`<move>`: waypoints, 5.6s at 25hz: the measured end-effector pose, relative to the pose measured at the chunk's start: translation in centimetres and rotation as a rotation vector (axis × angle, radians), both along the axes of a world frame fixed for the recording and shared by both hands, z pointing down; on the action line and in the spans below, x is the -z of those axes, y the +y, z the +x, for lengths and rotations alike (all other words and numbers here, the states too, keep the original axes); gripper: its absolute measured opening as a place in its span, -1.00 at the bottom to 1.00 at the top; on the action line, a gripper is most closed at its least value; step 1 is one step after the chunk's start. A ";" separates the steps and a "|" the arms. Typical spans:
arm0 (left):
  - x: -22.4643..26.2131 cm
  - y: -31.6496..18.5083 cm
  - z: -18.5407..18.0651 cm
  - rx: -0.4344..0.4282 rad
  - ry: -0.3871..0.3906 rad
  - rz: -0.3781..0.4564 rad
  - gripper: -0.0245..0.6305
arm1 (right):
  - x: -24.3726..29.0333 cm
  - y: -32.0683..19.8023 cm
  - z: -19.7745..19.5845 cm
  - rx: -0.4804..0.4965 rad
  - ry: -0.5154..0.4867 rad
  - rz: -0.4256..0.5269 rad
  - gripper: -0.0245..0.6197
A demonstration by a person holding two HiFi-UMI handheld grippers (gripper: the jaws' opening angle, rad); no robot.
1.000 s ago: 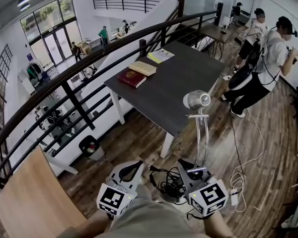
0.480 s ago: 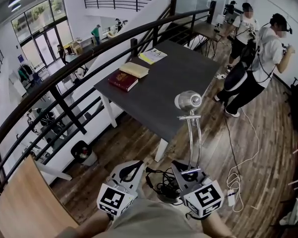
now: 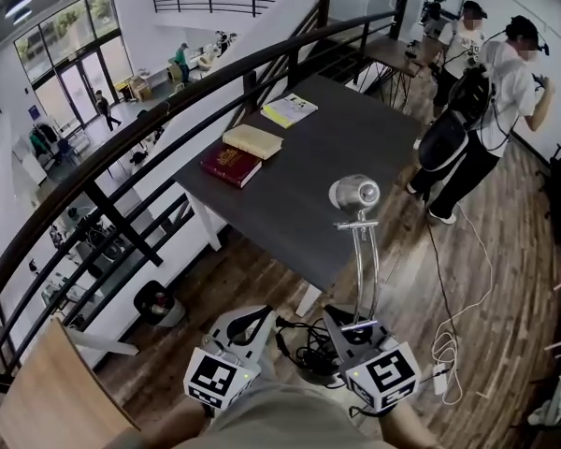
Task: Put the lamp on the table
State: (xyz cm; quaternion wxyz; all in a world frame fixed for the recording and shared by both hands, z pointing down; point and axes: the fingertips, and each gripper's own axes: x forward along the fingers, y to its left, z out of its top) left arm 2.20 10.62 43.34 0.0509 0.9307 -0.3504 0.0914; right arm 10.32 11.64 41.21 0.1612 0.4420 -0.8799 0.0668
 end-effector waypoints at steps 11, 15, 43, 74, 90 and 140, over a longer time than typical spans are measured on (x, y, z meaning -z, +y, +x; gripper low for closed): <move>0.4 -11.2 -2.0 -0.074 0.002 -0.028 -0.91 | 0.4 -11.0 -2.4 -0.053 0.010 -0.035 -0.93; 1.0 -15.3 -3.0 -0.094 0.003 -0.029 -0.91 | 1.1 -15.0 -3.0 -0.081 0.008 -0.037 -0.93; 2.6 -30.9 -7.5 -0.131 0.007 -0.007 -0.91 | 2.3 -31.4 -5.9 -0.163 0.038 -0.034 -0.93; 1.7 -45.2 -4.0 0.062 0.057 0.073 -0.91 | -0.6 -47.4 -3.7 -0.079 0.100 0.062 -0.93; -10.0 -56.0 -3.4 0.230 0.075 -0.003 -0.91 | -12.1 -57.9 -4.7 -0.097 0.103 0.080 -0.93; -14.2 -53.5 -1.9 0.202 0.010 -0.107 -0.91 | -16.9 -55.4 -2.1 -0.176 0.061 0.029 -0.45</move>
